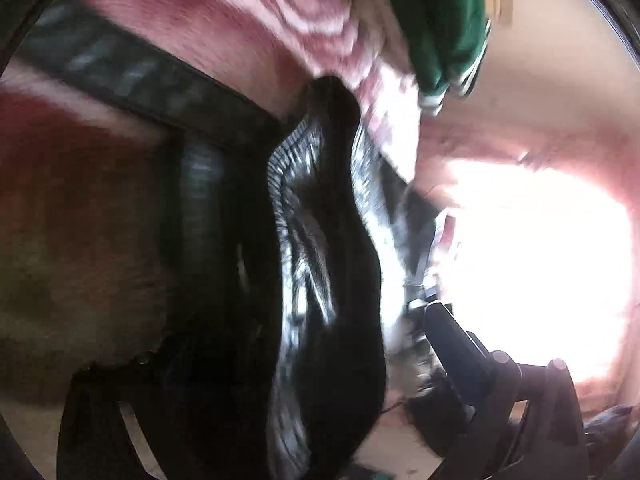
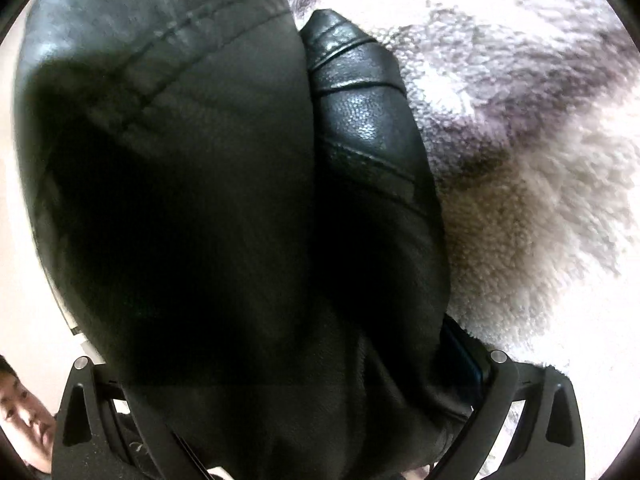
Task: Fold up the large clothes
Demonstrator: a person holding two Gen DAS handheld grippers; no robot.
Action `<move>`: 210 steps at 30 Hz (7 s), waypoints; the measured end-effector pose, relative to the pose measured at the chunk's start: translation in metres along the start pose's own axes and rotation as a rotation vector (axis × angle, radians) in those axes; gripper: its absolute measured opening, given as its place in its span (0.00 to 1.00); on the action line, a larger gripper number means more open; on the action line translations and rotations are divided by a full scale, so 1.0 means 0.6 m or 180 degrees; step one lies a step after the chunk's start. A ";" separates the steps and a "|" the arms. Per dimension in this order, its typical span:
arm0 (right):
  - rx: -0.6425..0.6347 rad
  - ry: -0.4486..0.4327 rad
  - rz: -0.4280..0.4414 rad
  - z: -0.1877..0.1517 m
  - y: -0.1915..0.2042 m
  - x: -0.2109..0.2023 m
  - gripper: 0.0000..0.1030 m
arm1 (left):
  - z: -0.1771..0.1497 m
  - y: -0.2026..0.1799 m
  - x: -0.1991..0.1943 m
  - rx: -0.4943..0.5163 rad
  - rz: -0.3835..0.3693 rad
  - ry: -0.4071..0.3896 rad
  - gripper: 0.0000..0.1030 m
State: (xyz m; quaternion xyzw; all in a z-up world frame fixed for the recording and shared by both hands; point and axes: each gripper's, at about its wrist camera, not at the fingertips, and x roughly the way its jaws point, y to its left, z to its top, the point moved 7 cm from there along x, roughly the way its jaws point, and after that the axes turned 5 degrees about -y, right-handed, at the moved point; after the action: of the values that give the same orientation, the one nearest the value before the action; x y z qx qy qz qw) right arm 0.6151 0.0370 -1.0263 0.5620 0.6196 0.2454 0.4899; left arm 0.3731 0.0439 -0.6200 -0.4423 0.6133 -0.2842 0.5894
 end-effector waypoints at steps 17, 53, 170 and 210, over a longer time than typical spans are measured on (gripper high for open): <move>-0.0198 -0.0471 -0.0175 0.042 0.107 0.063 0.57 | -0.004 -0.036 -0.047 0.0378 0.0404 -0.0235 0.48; -0.1572 -0.0572 -0.0130 0.504 0.772 0.095 0.55 | 0.552 -0.358 -0.192 0.1106 0.0058 -0.1051 0.48; -0.3359 -0.3832 -0.2912 -0.745 1.133 -0.242 1.00 | -0.265 -0.759 -0.474 0.2447 0.2733 -0.3410 1.00; -0.3329 -0.3833 -0.2913 -0.767 1.118 -0.236 1.00 | -0.300 -0.758 -0.480 0.2472 0.2731 -0.3473 1.00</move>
State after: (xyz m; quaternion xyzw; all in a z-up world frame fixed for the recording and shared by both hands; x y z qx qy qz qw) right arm 0.4989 0.1837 -0.2225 0.0018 0.2320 -0.0575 0.9710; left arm 0.2671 0.0621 -0.0626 -0.0072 0.2120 0.0309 0.9768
